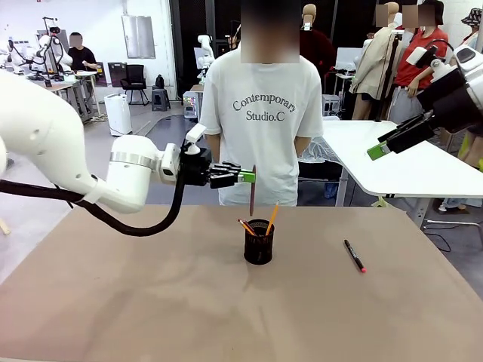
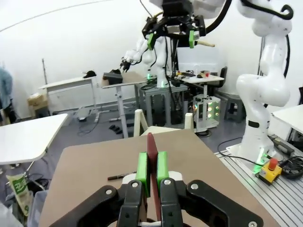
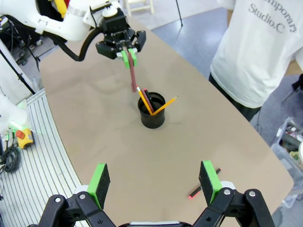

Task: Place the pens into the pen holder.
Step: Pick up a writing instrument from the table and place it into the Pen holder.

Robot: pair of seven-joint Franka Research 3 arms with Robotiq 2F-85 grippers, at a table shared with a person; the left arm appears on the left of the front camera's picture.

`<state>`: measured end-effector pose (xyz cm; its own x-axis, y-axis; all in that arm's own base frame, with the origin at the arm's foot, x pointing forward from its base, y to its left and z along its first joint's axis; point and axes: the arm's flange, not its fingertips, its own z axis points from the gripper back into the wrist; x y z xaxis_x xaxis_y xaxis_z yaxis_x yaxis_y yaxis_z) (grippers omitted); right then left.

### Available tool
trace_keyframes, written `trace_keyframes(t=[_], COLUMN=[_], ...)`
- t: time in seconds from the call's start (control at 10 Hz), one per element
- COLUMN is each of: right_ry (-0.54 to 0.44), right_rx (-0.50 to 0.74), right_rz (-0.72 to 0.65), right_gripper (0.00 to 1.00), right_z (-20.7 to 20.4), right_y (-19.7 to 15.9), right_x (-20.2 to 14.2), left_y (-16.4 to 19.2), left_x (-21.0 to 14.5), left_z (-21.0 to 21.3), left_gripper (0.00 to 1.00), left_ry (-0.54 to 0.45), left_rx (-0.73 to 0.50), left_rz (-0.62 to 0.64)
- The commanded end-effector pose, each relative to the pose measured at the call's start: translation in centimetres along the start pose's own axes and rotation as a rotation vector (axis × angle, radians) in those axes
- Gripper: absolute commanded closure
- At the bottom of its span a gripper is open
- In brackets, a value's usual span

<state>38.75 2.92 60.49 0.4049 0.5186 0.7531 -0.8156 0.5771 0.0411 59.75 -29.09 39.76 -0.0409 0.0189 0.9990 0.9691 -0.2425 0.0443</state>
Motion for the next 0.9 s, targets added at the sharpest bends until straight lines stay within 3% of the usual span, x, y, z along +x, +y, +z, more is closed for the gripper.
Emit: trace_keyframes(t=[0.0, 0.7, 0.8], right_ry=[-0.009, -0.009, -0.009], right_rx=[0.007, 0.007, 0.007], right_rz=[0.0, 0.0, 0.0], right_gripper=[0.0, 0.0, 0.0], right_z=[-0.1, -0.1, -0.1], right_y=[0.0, 0.0, 0.0], right_x=[0.1, 0.1, 0.1], left_y=[1.8, 3.8, 3.8], left_x=[-0.9, -3.7, -3.7], left_z=[0.0, -1.5, -1.5], left_gripper=[1.0, 1.0, 0.81], left_ry=[-0.026, -0.024, -0.024], left_rx=[-0.039, -0.083, -0.085], left_rz=[-0.038, -0.011, -0.009])
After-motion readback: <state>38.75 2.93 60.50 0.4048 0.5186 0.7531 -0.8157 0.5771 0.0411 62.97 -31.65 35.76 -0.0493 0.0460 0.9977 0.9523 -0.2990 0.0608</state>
